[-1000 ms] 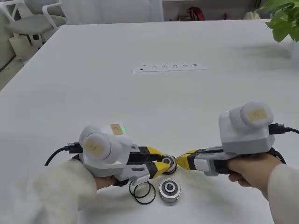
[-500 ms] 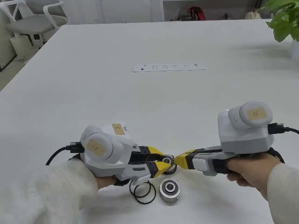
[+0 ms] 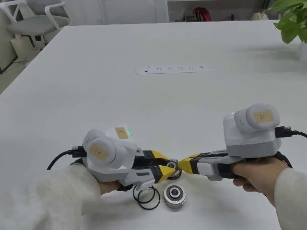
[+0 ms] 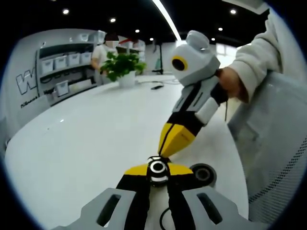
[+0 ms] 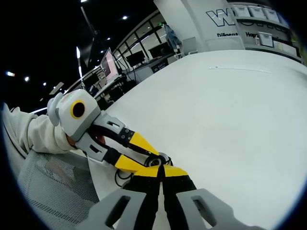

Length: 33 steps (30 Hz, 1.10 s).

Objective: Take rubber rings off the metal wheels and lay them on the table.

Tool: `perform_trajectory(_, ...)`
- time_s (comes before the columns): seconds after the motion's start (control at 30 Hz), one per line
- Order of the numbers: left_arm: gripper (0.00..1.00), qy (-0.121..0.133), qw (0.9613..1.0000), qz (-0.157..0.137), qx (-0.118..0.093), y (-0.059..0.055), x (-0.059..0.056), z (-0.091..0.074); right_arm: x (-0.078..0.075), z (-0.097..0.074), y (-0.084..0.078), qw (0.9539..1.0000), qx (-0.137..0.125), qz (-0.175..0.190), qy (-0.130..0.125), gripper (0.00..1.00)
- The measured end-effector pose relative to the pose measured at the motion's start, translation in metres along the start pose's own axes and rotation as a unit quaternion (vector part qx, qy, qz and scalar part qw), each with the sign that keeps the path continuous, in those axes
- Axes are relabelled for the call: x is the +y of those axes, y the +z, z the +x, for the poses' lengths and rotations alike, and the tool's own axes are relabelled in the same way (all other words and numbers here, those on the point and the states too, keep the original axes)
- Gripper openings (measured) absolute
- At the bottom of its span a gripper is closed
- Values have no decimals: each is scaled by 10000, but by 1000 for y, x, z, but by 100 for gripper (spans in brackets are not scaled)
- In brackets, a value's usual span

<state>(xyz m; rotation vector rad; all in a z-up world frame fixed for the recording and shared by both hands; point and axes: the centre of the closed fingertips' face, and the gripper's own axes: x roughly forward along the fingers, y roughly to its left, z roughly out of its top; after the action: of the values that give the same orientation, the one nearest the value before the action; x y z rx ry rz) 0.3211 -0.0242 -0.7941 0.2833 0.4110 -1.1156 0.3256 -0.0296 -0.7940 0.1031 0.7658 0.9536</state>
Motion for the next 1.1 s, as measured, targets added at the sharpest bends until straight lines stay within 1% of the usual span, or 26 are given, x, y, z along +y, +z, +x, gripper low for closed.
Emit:
perform_trajectory(0.57,14,2,10000,-11,-31,0,0,0,7,1,4,9999,-37,-80,99,0)
perform_trajectory(0.7,14,5,10000,-14,-40,0,0,0,10,1,5,9998,-62,-105,170,0)
perform_trajectory(0.73,14,8,10000,-9,-46,1,0,0,16,2,17,9988,-377,-47,313,0)
perform_trajectory(0.77,14,11,10000,-8,-45,1,0,0,16,-1,16,9992,-298,62,276,0)
perform_trajectory(0.8,14,17,10000,-5,-46,1,0,0,14,-1,18,9992,-336,-2,225,0)
perform_trajectory(0.83,14,21,10000,-2,-46,1,0,0,14,-1,17,9993,-304,-42,210,0)
perform_trajectory(0.93,14,40,9999,149,-31,0,-1,0,10,1,7,9997,-155,-94,145,0)
perform_trajectory(1.0,14,47,9998,176,-12,1,-1,0,8,1,8,9998,-149,-82,127,0)
perform_trajectory(1.1,14,44,9999,167,9,1,-1,0,9,0,9,9997,-170,-43,160,0)
